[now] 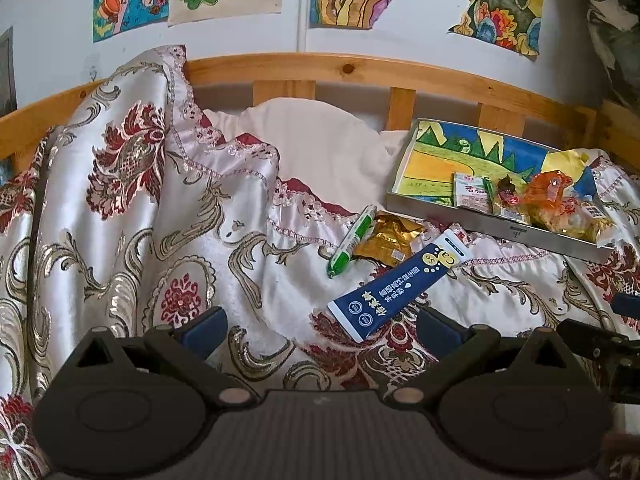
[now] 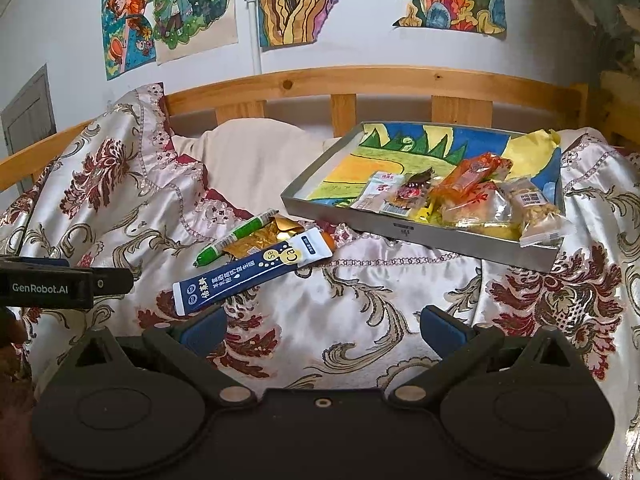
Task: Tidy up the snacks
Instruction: 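Withdraw both open tools back over the remaining snacks on the bedspread, then move the right tool to the blue Ca tube while the left tool approaches the mandarin, then grasp the blue Ca tube with the right tool while the left tool grasps the mandarin orange, then lift the tube and mandarin and carry them over the dinosaur tray, then lower the tube and mandarin into the tray and open both tools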
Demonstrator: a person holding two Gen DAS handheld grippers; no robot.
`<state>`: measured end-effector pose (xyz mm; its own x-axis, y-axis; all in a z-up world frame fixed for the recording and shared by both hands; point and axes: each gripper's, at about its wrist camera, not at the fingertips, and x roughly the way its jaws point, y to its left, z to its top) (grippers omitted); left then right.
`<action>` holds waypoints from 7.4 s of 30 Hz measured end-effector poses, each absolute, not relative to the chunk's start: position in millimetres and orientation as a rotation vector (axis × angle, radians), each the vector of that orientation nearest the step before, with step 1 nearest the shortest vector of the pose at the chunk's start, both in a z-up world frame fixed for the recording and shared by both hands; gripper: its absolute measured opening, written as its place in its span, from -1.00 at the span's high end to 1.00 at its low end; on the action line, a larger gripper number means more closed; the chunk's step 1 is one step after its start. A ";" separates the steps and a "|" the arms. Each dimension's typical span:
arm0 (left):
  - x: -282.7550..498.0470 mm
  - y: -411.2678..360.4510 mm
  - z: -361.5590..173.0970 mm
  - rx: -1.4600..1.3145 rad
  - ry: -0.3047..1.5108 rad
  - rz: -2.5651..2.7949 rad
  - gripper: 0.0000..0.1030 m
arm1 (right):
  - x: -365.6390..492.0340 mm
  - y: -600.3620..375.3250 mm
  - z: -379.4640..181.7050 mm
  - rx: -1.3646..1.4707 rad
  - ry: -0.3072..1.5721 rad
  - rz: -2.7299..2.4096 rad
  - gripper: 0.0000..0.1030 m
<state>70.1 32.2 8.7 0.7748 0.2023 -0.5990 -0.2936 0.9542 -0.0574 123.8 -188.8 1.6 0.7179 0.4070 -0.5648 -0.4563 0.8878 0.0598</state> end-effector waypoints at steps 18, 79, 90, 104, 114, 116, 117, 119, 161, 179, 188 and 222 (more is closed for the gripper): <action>122.9 53.5 11.6 -0.202 0.687 0.329 -0.99 | 172.3 -170.9 -9.4 -0.083 0.626 0.511 -0.99; 193.0 92.9 7.9 -0.086 0.751 0.515 -0.99 | 254.3 -71.2 -72.9 -0.036 0.812 0.451 -0.85; 186.6 80.7 5.5 -0.122 0.743 0.448 -0.99 | 241.8 -89.6 -60.9 -0.086 0.839 0.462 0.05; 192.6 49.5 -17.6 -0.150 0.773 0.262 -0.99 | 221.4 -156.2 -44.5 -0.180 0.824 0.485 0.47; 226.7 17.4 -25.1 -0.030 0.732 0.107 -0.99 | 233.5 -167.0 -44.7 -0.178 0.837 0.503 0.48; 232.9 11.6 -23.8 -0.028 0.715 0.066 -0.99 | 233.9 -167.5 -43.1 -0.194 0.836 0.498 0.48; 235.5 8.9 -23.8 -0.031 0.709 0.047 -0.99 | 233.8 -168.3 -41.9 -0.200 0.837 0.494 0.48; 242.5 1.4 -23.9 -0.028 0.703 0.001 -0.99 | 232.7 -171.8 -39.3 -0.212 0.835 0.485 0.48; 259.1 -19.4 -11.2 -0.043 0.741 -0.036 0.33 | 217.7 -172.7 -11.4 -0.256 0.650 0.550 0.79; 294.4 -28.5 20.9 -0.093 0.687 0.025 0.32 | 229.8 -197.0 20.6 -0.173 0.339 0.468 0.82; 349.1 -51.5 13.6 -0.143 0.700 0.071 0.32 | 289.0 -256.5 38.3 0.038 0.287 0.241 0.82; 353.7 -69.4 -6.3 -0.131 0.711 0.084 -0.50 | 321.8 -278.1 8.2 0.194 0.433 0.174 -0.25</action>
